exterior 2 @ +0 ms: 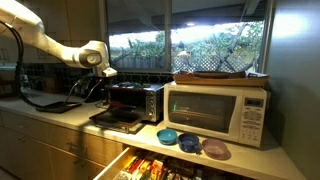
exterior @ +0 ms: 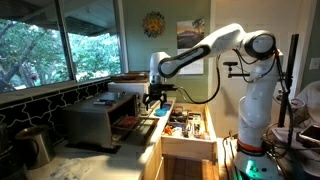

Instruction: Remove the red scissors from the wire tray of the oven

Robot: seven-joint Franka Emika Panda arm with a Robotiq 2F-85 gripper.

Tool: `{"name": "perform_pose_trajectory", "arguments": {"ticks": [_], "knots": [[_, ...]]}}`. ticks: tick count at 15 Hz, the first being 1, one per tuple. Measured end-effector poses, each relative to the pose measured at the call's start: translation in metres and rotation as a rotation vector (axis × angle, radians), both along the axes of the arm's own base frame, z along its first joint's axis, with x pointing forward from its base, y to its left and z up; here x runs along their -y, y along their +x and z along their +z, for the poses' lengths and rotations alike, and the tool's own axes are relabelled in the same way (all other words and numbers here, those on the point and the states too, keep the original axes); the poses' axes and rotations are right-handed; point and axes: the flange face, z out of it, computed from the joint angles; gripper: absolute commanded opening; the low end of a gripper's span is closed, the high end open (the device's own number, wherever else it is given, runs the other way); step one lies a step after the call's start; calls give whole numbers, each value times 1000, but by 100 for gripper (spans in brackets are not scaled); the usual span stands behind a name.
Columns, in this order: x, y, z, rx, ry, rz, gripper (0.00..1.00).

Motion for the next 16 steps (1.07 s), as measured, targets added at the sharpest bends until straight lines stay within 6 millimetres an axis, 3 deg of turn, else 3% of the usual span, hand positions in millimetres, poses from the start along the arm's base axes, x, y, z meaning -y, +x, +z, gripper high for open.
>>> {"name": "perform_pose_trajectory", "arguments": {"ticks": [4,7,11,15,16], "knots": [[-3,17,3,142,71,-43,100],[-8,35,-7,242,124,-74,97],[-23,45,-27,230,183,-86,95],[-34,45,-29,214,231,-95,82],[-34,44,-29,211,237,-97,84]]}}
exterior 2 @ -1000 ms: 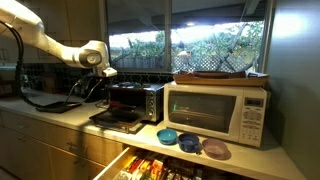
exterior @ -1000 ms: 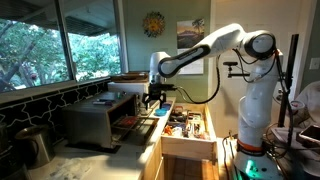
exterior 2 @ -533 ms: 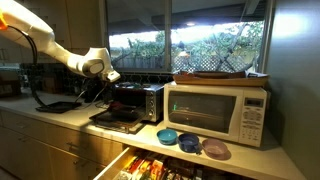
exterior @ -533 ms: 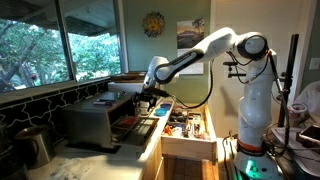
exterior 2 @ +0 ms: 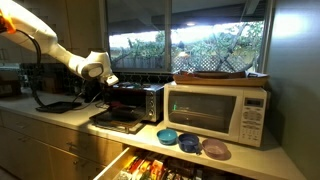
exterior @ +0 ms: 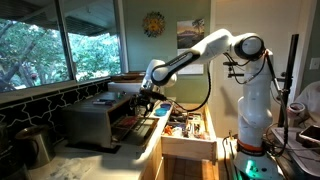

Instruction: Remove the red scissors from the wire tray of the oven

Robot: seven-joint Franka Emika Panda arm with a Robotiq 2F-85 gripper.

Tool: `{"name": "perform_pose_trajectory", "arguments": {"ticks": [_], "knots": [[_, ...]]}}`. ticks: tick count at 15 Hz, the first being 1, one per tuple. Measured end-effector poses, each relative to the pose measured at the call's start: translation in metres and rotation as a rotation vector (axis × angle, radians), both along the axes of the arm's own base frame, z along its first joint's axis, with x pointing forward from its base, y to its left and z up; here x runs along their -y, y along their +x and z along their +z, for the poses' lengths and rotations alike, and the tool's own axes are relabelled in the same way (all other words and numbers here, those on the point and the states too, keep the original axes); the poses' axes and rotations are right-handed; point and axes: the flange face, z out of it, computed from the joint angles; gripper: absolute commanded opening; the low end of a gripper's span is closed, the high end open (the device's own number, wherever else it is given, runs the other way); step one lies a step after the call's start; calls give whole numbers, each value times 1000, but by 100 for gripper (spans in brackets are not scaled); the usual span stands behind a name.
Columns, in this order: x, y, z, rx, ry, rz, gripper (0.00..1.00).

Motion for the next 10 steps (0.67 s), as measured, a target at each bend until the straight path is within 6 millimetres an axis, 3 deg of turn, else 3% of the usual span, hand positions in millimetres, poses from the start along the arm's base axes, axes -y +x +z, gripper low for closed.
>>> {"name": "perform_pose_trajectory", "arguments": {"ticks": [3,5,6,8,9,10], "knots": [[3,1,-4,-18,12,-10,72],[6,4,-9,-45,15,-11,70],[7,6,-11,-58,17,-12,63],[10,11,-16,-90,22,-12,62],[11,13,-18,-102,24,-12,53],[12,16,-18,-112,26,-11,53]]}}
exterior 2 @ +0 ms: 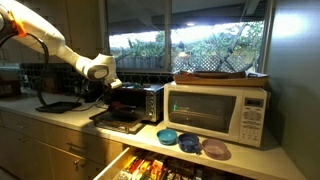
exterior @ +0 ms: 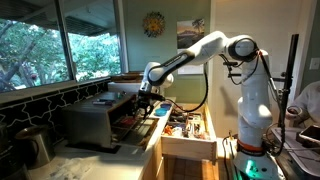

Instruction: Remove the red scissors from the wire tray of the oven

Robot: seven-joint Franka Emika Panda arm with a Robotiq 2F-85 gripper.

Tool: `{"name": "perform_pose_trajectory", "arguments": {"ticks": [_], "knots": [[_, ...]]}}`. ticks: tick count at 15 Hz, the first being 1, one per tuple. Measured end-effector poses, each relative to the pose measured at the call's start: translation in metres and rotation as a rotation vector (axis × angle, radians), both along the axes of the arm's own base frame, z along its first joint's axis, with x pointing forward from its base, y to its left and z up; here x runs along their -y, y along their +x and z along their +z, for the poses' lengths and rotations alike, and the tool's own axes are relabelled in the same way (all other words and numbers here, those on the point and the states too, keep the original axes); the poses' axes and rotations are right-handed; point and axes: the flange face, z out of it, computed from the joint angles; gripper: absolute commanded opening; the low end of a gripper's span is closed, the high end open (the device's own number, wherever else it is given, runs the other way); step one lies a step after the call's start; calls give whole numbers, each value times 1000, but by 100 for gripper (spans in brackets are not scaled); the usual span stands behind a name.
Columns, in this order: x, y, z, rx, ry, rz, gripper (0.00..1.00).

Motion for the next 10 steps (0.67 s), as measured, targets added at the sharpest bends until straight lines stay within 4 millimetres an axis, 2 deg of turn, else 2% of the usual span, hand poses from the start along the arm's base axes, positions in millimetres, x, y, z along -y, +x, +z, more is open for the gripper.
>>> {"name": "perform_pose_trajectory", "arguments": {"ticks": [1,2,3,4,5,10], "knots": [[1,2,0,-9,2,1,43],[1,5,0,-15,4,2,44],[1,7,1,-23,6,4,48],[1,9,1,-31,7,6,45],[1,11,1,-34,9,8,48],[0,19,-3,-56,14,13,47]]}}
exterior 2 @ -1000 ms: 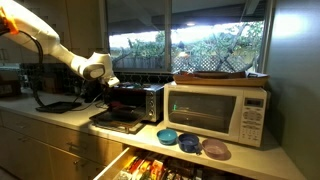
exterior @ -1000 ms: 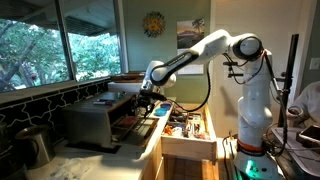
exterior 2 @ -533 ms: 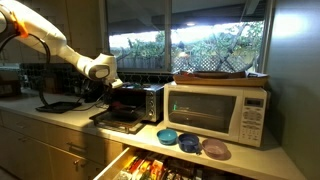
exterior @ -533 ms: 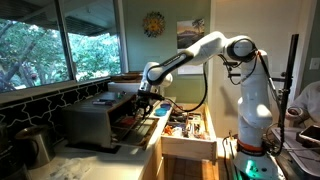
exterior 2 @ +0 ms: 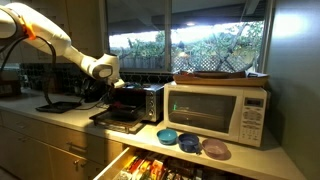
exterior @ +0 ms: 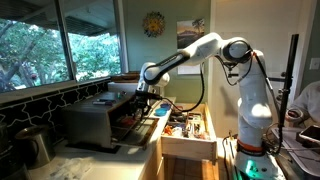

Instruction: Remove the red scissors from the wire tray of the oven

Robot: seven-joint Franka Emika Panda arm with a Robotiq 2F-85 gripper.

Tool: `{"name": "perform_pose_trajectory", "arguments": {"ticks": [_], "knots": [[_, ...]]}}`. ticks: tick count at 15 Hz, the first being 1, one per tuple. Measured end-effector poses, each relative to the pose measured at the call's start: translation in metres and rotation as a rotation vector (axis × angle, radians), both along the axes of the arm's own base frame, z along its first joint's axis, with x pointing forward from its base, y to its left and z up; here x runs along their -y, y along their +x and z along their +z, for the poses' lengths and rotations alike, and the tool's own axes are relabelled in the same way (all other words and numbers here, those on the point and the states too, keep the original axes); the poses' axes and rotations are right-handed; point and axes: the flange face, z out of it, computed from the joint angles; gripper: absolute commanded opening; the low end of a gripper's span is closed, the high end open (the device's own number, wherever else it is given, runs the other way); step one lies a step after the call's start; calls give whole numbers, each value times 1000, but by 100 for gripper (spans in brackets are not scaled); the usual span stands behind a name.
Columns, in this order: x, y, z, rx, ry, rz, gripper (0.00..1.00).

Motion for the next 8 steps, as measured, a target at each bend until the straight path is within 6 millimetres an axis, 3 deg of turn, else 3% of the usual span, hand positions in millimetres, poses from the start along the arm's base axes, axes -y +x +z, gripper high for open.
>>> {"name": "perform_pose_trajectory", "arguments": {"ticks": [2,4,5,7,8], "knots": [[0,3,-2,-7,1,-1,43],[1,6,-2,-10,3,-2,19],[2,7,-2,-14,3,-2,18],[3,9,-2,-20,5,-2,1],[3,10,-2,-23,5,-2,0]]}}
